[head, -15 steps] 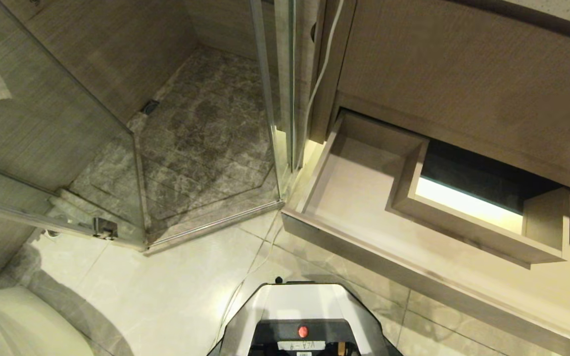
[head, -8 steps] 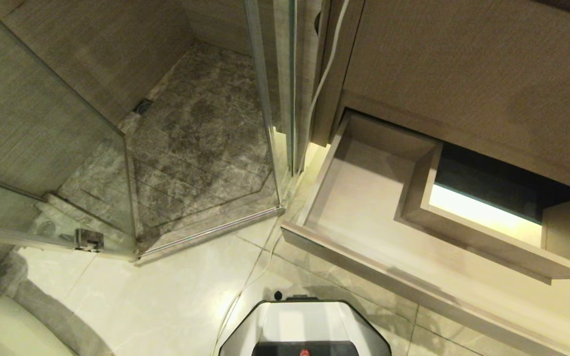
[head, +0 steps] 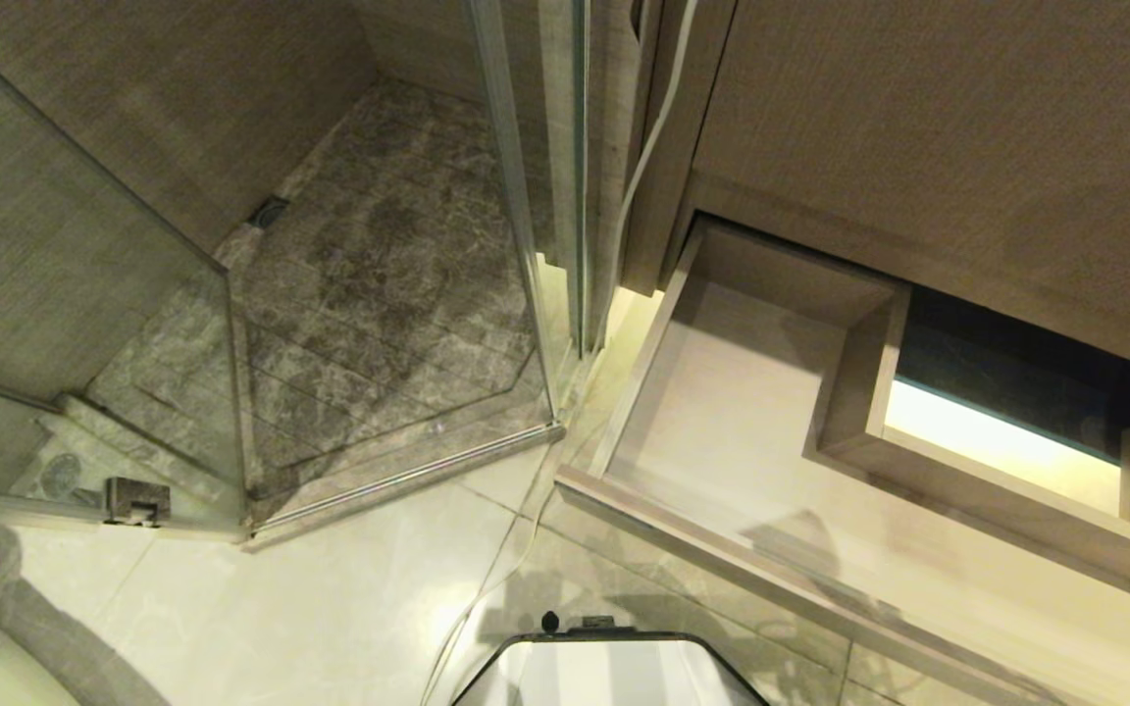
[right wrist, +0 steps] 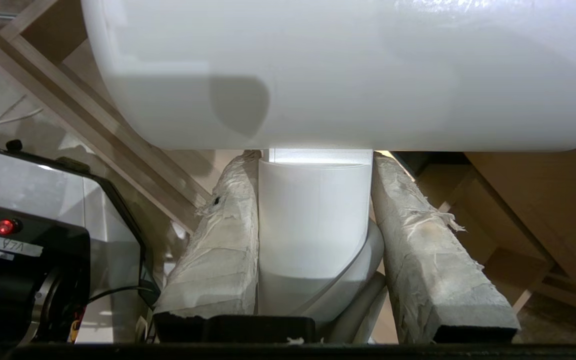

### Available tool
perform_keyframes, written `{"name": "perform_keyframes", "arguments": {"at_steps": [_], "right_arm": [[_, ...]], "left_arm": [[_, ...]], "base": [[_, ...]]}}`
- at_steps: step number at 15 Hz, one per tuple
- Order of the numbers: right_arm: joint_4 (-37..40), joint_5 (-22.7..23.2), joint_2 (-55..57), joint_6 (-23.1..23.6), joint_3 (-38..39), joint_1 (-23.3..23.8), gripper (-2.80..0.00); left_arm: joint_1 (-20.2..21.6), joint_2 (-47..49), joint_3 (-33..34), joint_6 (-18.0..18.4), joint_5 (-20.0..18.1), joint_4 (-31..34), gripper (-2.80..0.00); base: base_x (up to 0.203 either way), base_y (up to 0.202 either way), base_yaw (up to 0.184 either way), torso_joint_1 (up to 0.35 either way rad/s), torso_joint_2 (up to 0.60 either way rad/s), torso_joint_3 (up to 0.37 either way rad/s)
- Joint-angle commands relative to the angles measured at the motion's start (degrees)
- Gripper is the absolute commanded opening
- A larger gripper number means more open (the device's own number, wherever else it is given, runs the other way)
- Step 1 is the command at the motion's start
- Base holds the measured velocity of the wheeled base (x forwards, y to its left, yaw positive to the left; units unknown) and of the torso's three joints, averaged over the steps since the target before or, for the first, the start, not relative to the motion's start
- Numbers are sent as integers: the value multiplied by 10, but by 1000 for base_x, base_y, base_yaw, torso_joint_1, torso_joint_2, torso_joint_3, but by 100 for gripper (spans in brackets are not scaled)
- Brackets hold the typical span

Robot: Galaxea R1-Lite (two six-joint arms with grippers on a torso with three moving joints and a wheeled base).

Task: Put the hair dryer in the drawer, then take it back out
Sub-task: Put it into the drawer

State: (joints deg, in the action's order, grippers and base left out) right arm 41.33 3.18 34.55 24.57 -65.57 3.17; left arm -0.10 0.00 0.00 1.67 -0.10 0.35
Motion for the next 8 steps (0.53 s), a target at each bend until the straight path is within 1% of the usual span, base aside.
{"name": "perform_keyframes", "arguments": {"at_steps": [1, 3, 4, 6, 8], "right_arm": [[3, 1, 8, 1, -2, 0, -280], [5, 1, 9, 2, 4, 1, -280], [4, 0, 9, 3, 4, 1, -280], [2, 0, 10, 3, 4, 1, -280], [4, 0, 10, 3, 5, 1, -280]], "left_arm": [[0, 0, 0, 0, 0, 0, -280], [0, 0, 0, 0, 0, 0, -280], [0, 0, 1, 0, 0, 0, -280], [-1, 0, 0, 0, 0, 0, -280], [0, 0, 1, 0, 0, 0, -280]], "base": [[0, 0, 0, -1, 295, 349], [0, 0, 0, -84, 354, 316], [4, 6, -73, 2, 285, 275], [5, 5, -118, 26, 243, 269], [3, 2, -120, 96, 125, 207]]}}
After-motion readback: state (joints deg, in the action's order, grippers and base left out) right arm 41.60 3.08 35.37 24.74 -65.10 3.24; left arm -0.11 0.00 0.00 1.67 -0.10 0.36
